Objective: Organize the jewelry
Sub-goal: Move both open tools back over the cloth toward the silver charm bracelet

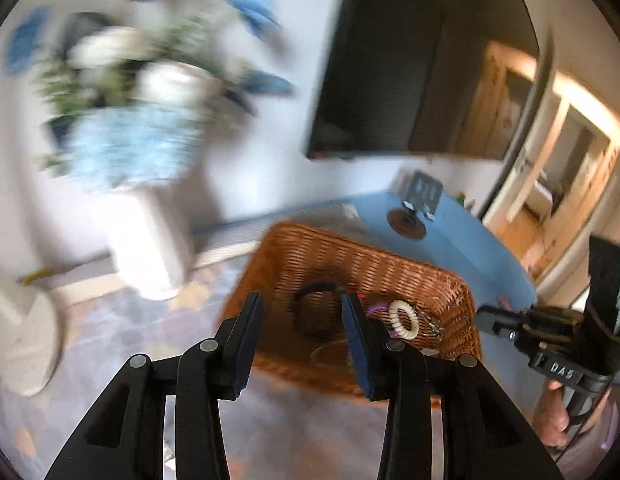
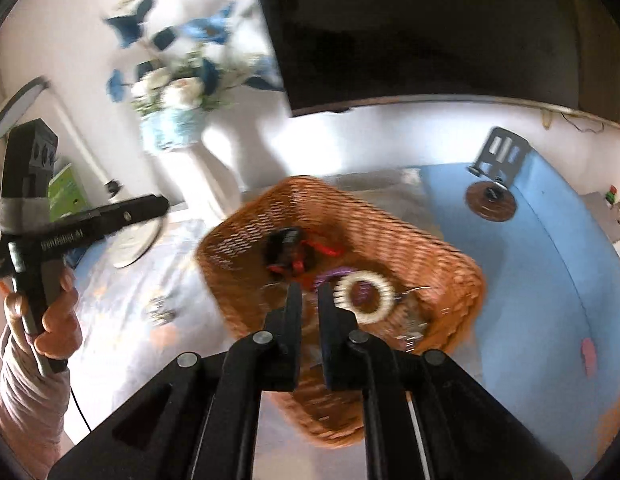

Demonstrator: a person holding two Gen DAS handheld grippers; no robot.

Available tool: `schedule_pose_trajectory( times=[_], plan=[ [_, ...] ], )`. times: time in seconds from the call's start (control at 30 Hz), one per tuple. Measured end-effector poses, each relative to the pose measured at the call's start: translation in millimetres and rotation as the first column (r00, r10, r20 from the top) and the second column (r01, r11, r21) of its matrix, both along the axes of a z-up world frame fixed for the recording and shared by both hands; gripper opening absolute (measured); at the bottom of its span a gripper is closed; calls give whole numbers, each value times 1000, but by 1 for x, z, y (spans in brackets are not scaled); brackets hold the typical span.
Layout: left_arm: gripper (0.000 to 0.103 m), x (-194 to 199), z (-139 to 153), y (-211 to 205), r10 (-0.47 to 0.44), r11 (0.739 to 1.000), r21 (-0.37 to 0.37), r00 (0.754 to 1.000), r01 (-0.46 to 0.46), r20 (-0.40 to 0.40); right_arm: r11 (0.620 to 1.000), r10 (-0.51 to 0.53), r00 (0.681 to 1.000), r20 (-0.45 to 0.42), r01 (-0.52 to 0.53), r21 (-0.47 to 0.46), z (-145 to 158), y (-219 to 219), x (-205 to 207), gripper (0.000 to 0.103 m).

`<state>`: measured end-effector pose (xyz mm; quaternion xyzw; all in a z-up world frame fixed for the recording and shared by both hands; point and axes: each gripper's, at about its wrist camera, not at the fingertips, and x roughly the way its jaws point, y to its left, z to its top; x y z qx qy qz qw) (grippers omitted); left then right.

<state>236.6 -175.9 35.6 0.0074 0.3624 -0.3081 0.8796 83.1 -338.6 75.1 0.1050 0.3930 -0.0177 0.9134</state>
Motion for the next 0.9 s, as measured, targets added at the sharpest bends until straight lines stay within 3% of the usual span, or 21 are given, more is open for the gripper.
schedule_pose_trajectory(
  times=[0.07, 0.2, 0.5, 0.7, 0.9],
  plan=[
    [42, -9, 5, 26, 38, 999, 0, 999, -38, 33, 1000, 11, 1000, 9, -11, -25, 3, 21, -6, 13],
    [42, -27, -1, 85, 104, 994, -28, 994, -104, 13, 996, 85, 996, -6, -85, -25, -8, 69, -14, 34],
    [42, -51, -55, 185, 198, 980, -3, 976, -199, -89, 974, 218, 970, -106, -223, -41, -45, 160, -3, 36],
    [42, -42, -92, 214, 217, 972, -47, 958, -229, -187, 960, 262, 949, -175, -275, -57, -69, 197, 14, 36],
    [42, -26, -102, 187, 126, 980, -119, 958, -161, -259, 960, 256, 940, -227, -274, -51, -90, 208, 34, 36]
  ],
)
